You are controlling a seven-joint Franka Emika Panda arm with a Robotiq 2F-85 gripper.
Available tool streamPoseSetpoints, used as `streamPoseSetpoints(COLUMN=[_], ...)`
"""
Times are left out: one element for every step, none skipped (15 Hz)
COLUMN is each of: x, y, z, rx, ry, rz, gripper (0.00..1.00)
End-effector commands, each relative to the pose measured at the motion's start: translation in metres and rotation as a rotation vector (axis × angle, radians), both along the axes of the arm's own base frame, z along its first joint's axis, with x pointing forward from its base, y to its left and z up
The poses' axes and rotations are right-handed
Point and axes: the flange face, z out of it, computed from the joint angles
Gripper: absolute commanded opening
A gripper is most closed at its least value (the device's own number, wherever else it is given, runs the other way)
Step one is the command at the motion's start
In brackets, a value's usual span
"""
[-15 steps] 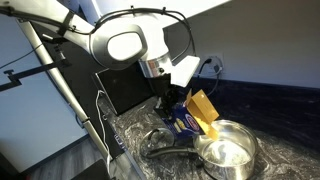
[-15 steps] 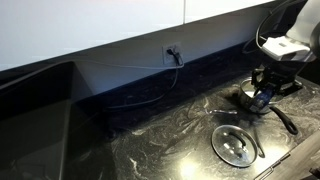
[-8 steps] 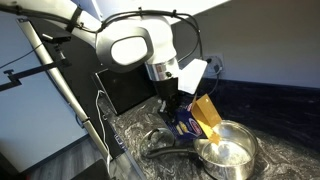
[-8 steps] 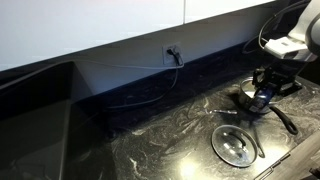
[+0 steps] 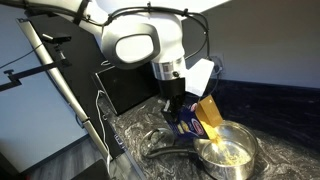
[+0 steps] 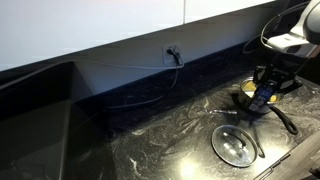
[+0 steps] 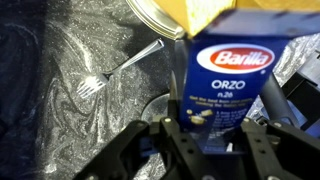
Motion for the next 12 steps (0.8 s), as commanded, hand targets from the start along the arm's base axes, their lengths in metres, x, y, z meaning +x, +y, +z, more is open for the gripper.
streamPoseSetpoints(x=[0.008, 0.007, 0.008, 0.008, 0.008, 0.009, 0.009, 0.009, 0.009, 0.009, 0.010, 0.010], y=[-0.008, -0.007, -0.008, -0.009, -0.009, -0.010, -0.011, -0.012, -0.014, -0.015, -0.017, -0.018], z=[0.010, 0.008, 0.007, 0.007, 0.006, 0.005, 0.004, 0.005, 0.006, 0.006, 0.007, 0.008], rx=[0.052, 0.061, 0.071, 0.079, 0.085, 0.092, 0.098, 0.101, 0.104, 0.106, 0.109, 0.110], ry=[0.000, 0.003, 0.005, 0.009, 0.011, 0.012, 0.012, 0.015, 0.016, 0.017, 0.019, 0.020], rz=[0.025, 0.024, 0.026, 0.030, 0.029, 0.032, 0.034, 0.032, 0.033, 0.035, 0.034, 0.033], gripper=[0.18, 0.18, 0.18, 0.18, 0.18, 0.18, 0.18, 0.18, 0.18, 0.18, 0.18, 0.18])
